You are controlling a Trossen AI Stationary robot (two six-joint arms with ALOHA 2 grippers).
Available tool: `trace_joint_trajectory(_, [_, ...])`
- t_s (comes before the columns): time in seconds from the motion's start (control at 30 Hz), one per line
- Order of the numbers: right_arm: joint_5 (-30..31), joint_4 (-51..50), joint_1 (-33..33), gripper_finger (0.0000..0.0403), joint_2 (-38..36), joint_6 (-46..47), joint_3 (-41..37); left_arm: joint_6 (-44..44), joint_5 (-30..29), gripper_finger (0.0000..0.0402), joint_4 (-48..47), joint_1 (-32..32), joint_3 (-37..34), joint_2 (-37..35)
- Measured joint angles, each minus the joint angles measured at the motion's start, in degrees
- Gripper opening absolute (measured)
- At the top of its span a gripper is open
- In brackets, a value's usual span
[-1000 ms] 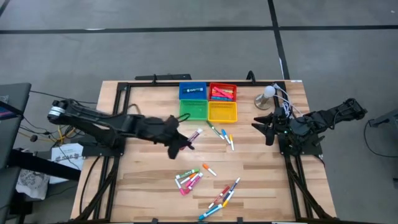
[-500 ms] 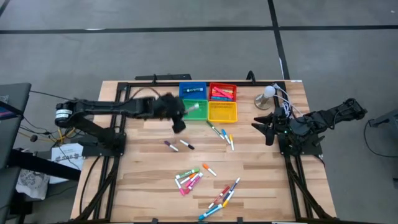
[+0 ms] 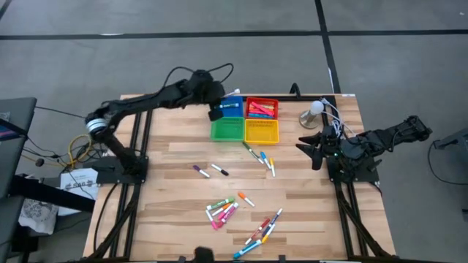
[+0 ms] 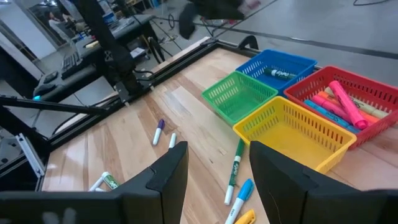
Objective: Pick & Place Markers
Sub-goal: Put the red highlighter in the blue bin
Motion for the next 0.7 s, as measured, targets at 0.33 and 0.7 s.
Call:
trace_joint_trajectory(0.33, [-0.3,0.1,-0.2,0.0162,0.0,0.0,0.0,4.9,4.1,0.0065,-0.6,4.5,5.0,14.8])
trace_joint_trajectory(0.7, [-0.2,0.1,-0.2,0.0162,0.0,0.0,0.0,7.7,5.9,0.0065,-4.1,5.8,5.1,18.7])
